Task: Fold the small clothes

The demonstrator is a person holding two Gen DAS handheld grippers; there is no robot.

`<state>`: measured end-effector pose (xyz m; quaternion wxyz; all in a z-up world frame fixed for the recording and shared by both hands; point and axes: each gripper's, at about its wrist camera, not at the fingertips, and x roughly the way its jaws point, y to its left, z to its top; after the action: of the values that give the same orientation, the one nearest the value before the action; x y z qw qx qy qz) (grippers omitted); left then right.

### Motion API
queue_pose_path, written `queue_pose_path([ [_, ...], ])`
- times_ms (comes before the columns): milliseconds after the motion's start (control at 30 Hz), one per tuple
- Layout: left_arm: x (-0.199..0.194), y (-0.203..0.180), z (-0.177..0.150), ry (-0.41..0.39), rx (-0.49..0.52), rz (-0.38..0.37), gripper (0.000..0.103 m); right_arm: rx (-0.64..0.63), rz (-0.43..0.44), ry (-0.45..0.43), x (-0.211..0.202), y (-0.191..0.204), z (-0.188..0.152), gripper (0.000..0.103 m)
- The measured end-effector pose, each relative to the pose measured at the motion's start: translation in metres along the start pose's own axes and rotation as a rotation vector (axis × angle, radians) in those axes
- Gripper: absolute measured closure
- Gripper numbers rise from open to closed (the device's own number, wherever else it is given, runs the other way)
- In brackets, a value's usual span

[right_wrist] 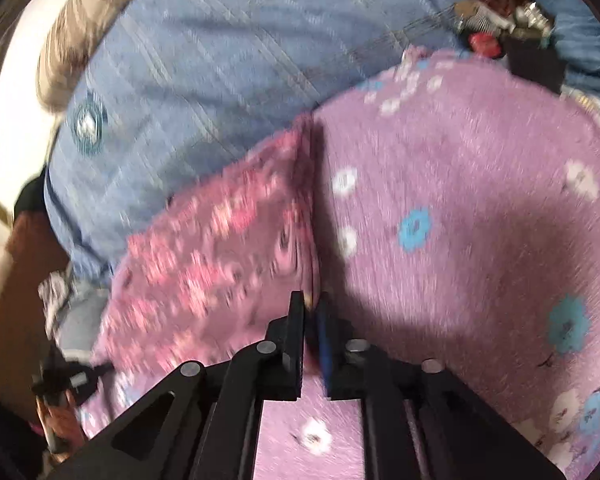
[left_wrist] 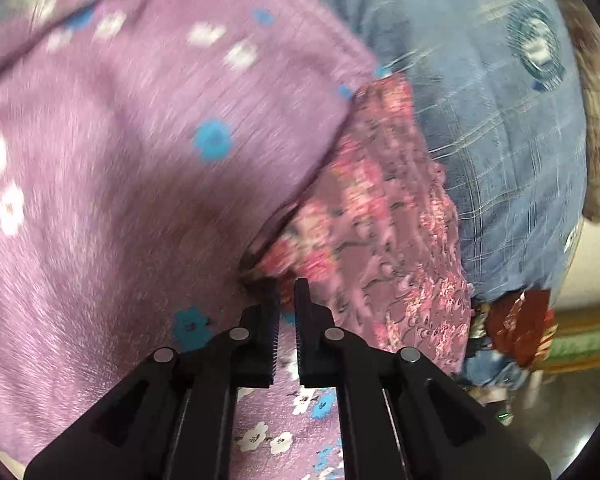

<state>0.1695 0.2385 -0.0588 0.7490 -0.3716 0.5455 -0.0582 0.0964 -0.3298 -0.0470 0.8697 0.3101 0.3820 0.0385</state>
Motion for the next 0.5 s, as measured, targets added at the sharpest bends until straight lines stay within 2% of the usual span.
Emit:
queue_pose_path([
  [67,-0.004,-0.021,0.003,-0.02,0.059,0.001,0.08,-0.009,0.007,-0.08,-0.01,0.01,0.015,0.091],
  [100,-0.003,-0.035,0.006,-0.032,0.09,0.013,0.06,-0.015,0.014,-0.103,-0.012,0.015,0.024,0.088],
  [133,-0.001,-0.045,0.008,-0.045,0.118,0.028,0.046,-0.02,0.012,-0.108,-0.01,0.021,0.033,0.076],
  [167,0.002,-0.06,0.011,-0.063,0.156,0.054,0.045,-0.026,0.003,-0.103,-0.005,0.026,0.041,0.059],
  [200,0.008,-0.071,0.013,-0.07,0.189,0.074,0.045,-0.035,-0.009,-0.095,0.003,0.028,0.049,0.053],
  [267,0.023,-0.085,0.019,-0.062,0.236,0.11,0.045,-0.021,-0.036,-0.081,0.024,0.029,0.064,0.052],
  [367,0.048,-0.101,0.031,-0.036,0.262,0.161,0.045,0.084,-0.046,-0.015,0.059,0.012,0.08,0.052],
  [433,0.06,-0.108,0.038,-0.022,0.26,0.178,0.045,0.143,0.003,0.048,0.085,0.003,0.086,0.056],
  [467,0.064,-0.111,0.042,-0.024,0.262,0.184,0.045,0.147,0.029,0.07,0.095,0.003,0.087,0.078],
  [500,0.067,-0.114,0.044,-0.032,0.269,0.195,0.045,0.127,0.045,0.078,0.1,0.007,0.088,0.094],
])
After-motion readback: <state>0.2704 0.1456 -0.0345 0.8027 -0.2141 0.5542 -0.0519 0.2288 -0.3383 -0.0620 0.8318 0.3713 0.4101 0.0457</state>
